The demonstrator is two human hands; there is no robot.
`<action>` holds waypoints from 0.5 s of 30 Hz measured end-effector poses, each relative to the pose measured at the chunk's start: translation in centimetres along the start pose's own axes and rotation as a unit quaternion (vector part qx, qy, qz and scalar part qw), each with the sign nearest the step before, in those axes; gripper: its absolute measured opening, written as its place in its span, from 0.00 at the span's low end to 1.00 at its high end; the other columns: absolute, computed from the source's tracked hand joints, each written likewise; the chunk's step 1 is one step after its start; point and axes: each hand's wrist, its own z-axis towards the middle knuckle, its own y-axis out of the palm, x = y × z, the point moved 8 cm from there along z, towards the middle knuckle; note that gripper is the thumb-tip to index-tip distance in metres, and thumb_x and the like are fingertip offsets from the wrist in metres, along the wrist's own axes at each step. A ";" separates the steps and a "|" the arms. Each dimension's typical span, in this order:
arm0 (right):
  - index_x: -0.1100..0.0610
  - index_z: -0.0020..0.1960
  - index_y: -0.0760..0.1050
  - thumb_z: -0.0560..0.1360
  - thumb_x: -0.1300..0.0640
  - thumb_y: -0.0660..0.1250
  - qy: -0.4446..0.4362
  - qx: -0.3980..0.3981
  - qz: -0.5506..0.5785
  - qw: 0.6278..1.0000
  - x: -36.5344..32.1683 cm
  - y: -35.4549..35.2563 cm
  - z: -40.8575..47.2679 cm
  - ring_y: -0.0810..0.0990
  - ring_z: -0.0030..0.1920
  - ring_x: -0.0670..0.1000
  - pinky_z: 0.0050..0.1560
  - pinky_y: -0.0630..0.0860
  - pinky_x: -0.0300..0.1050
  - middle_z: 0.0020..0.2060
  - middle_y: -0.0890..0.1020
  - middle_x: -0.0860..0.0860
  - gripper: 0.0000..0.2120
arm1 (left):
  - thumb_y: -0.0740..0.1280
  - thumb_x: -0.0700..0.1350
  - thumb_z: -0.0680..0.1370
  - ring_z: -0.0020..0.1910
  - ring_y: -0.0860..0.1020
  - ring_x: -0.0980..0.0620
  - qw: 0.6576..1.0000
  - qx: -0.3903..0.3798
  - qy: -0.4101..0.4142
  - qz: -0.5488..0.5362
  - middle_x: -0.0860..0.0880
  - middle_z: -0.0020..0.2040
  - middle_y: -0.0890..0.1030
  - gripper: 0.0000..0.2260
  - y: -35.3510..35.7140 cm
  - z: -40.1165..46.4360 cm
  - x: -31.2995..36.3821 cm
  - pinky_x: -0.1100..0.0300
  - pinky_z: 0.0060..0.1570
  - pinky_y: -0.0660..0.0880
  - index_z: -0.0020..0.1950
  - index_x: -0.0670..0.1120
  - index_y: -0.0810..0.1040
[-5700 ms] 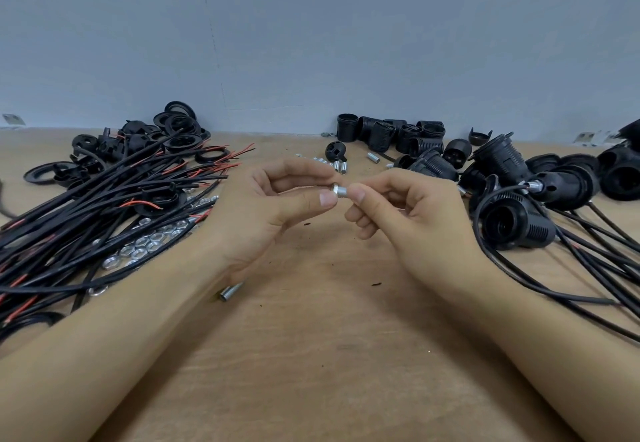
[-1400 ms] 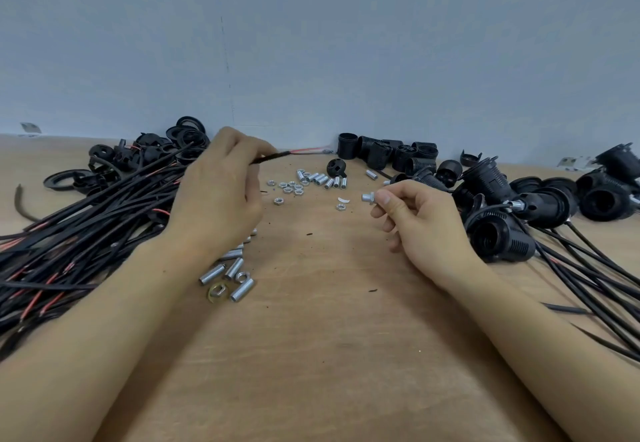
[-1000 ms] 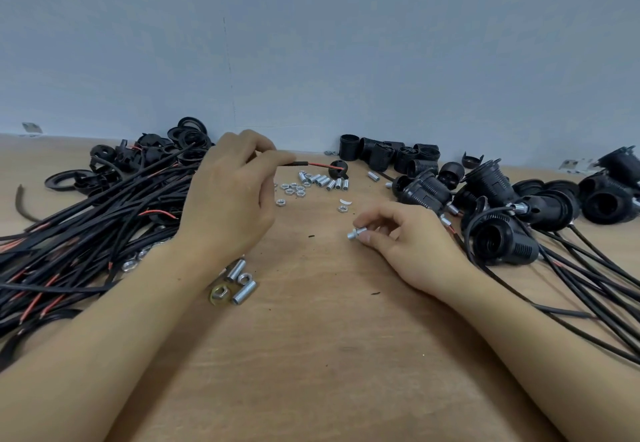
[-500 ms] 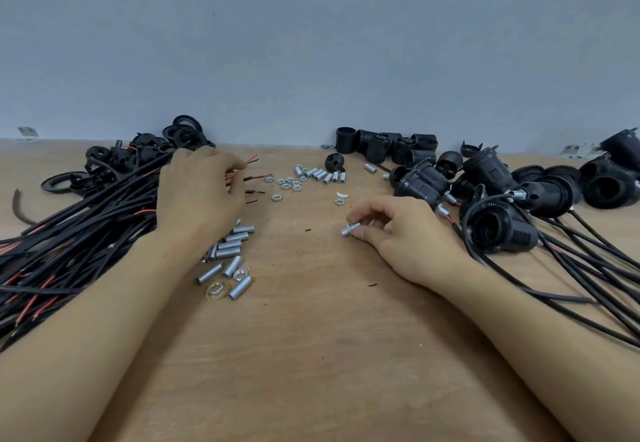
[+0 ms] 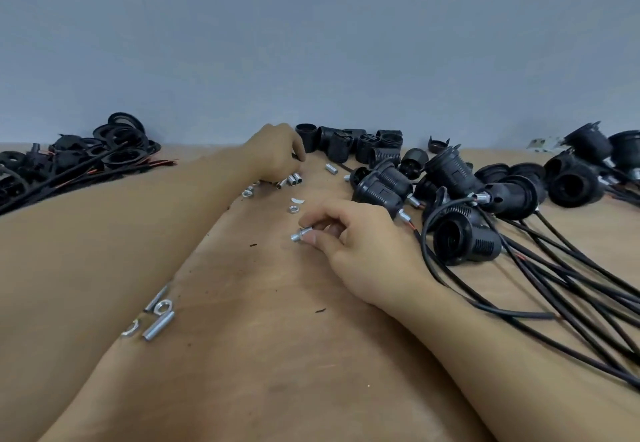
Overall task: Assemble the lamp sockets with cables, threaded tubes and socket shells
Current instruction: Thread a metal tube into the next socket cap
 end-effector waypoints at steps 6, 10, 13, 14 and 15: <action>0.52 0.49 0.83 0.75 0.61 0.71 -0.008 0.049 0.052 0.997 0.1 -0.5 0.2 0.74 0.35 0.33 0.38 0.67 0.23 0.32 0.76 0.37 0.05 | 0.79 0.48 0.70 0.41 0.80 0.55 0.930 0.176 -0.092 -0.311 0.50 0.40 0.83 0.12 -4.4 -3.4 -1.4 0.67 0.41 0.74 0.36 0.46 0.78; 0.48 0.45 0.81 0.75 0.59 0.71 -0.016 0.127 0.145 0.981 0.0 -1.9 0.4 0.78 0.36 0.38 0.40 0.75 0.35 0.33 0.80 0.36 0.06 | 0.75 0.42 0.74 0.44 0.83 0.47 0.726 0.105 -0.130 -0.667 0.45 0.40 0.84 0.08 -2.8 -9.6 -0.3 0.58 0.49 0.82 0.45 0.39 0.79; 0.48 0.47 0.81 0.76 0.59 0.72 -0.056 0.142 0.184 0.971 -1.2 -2.4 -0.2 0.80 0.36 0.43 0.38 0.80 0.45 0.35 0.81 0.38 0.05 | 0.72 0.36 0.73 0.49 0.83 0.44 0.622 0.014 -0.131 -0.772 0.40 0.46 0.83 0.06 -0.7 -14.6 0.8 0.54 0.51 0.82 0.48 0.37 0.78; 0.51 0.48 0.81 0.76 0.59 0.72 -0.067 0.133 0.185 0.971 -1.6 -2.2 -0.4 0.80 0.36 0.44 0.38 0.81 0.46 0.36 0.82 0.40 0.04 | 0.71 0.35 0.72 0.51 0.83 0.43 0.596 -0.005 -0.128 -0.793 0.39 0.47 0.82 0.07 -0.3 -15.8 1.1 0.53 0.53 0.81 0.49 0.37 0.78; 0.53 0.50 0.82 0.76 0.60 0.72 -0.073 0.121 0.183 0.973 -1.9 -1.8 -0.5 0.80 0.37 0.45 0.38 0.82 0.47 0.38 0.83 0.42 0.04 | 0.70 0.35 0.72 0.51 0.83 0.44 0.581 -0.012 -0.121 -0.805 0.39 0.47 0.83 0.08 -0.2 -16.6 1.2 0.53 0.53 0.81 0.50 0.37 0.78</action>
